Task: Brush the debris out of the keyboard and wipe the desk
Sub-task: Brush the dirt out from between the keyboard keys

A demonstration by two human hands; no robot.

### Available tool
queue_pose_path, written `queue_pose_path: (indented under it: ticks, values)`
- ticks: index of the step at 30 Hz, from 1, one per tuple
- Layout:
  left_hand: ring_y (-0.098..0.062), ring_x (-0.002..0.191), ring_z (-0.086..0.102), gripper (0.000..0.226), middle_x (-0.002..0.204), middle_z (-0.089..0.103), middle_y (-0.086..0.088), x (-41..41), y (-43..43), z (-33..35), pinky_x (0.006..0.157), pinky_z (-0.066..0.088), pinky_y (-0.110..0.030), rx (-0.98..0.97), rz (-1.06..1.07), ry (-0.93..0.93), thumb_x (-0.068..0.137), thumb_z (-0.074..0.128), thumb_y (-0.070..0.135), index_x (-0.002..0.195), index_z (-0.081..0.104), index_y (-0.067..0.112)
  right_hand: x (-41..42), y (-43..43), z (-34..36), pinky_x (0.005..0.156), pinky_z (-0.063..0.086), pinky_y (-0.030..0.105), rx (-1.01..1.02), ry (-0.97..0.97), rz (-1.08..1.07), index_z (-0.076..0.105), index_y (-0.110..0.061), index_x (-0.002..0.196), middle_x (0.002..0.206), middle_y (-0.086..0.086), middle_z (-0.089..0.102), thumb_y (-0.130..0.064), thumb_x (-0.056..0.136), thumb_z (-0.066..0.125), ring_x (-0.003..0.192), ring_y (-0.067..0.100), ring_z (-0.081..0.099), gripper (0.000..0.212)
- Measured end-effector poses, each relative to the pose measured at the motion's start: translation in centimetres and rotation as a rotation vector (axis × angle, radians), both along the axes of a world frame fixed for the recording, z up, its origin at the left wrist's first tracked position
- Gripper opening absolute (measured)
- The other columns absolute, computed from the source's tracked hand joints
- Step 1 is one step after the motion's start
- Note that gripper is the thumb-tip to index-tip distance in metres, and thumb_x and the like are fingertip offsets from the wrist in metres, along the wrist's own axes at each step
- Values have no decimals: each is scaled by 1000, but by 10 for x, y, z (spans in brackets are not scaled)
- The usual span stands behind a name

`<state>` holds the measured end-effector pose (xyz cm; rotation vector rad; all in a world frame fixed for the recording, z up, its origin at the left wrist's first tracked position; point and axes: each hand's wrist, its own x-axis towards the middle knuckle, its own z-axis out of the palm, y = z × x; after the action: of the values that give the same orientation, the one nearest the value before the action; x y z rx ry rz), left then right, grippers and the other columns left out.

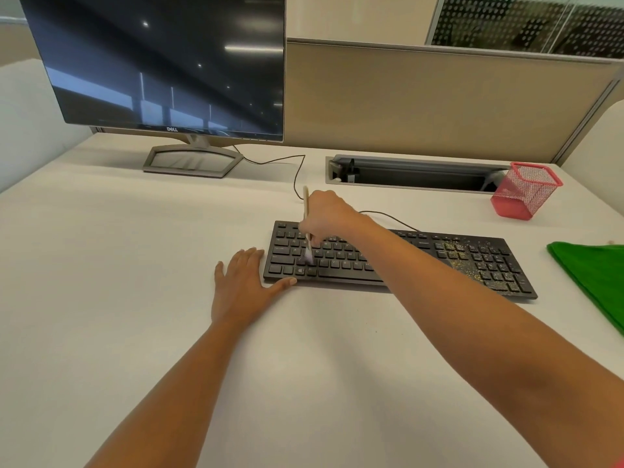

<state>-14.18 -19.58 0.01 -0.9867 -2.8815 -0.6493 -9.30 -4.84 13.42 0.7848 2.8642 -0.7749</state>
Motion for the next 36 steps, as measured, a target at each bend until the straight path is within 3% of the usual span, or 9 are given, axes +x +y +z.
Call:
queue_pose_path:
  ticks: [4,9,12,15,19,25,30,33,36]
  values:
    - [-12,143,16,85,151,31,3,0,0,0,117,5,-43,-3,0,-2,79,42,74,143,33,18,-1,0,-9,84,56,40,-176,158,-127,61,5,101,98,18,68,-12,86,61,91,31,68,24]
    - [-12,143,16,85,152,30,3,1,0,1,117,4,-43,-2,4,-3,79,43,74,143,33,18,7,-11,-19,84,55,39,-186,100,-67,57,0,83,99,20,67,-10,87,56,91,32,68,11]
    - [-12,143,17,85,152,30,3,1,0,1,117,5,-43,-5,8,0,80,43,74,143,33,18,15,-12,-15,79,55,33,-180,-12,-17,49,-7,71,85,16,68,-9,87,55,85,29,71,18]
    - [-12,142,17,85,151,31,3,0,0,1,117,6,-44,-6,10,-1,80,43,74,143,34,18,16,-3,-12,77,57,33,-218,18,-55,55,-4,78,80,11,67,-9,87,58,79,26,71,11]
    - [-13,142,19,85,150,33,3,1,0,0,117,7,-45,3,5,13,79,44,74,142,35,17,12,12,-15,82,57,40,-208,223,-195,62,4,101,100,18,67,-14,87,60,86,29,69,23]
    - [-12,142,18,97,151,32,3,0,0,-1,117,7,-44,-22,3,9,71,32,85,142,35,18,22,2,-23,84,56,40,-219,107,-137,61,5,102,97,19,69,-13,89,55,87,30,70,23]
    - [-13,142,18,88,151,32,2,0,0,-1,116,7,-44,-15,8,14,76,38,76,142,35,17,25,0,-19,74,56,29,-263,42,-87,58,-3,80,87,15,68,-9,89,53,73,26,69,13]
    - [-13,142,18,86,151,33,3,0,1,-2,117,7,-44,-8,10,14,78,42,74,142,36,17,20,7,-19,79,58,34,-255,180,-137,64,3,98,92,15,70,-13,89,56,78,24,71,20]
    - [-13,142,19,84,150,33,3,0,1,-2,117,7,-44,-4,12,21,79,44,73,141,36,17,23,5,-20,83,55,34,-240,218,-43,69,-1,102,99,13,69,-16,89,59,89,23,67,22]
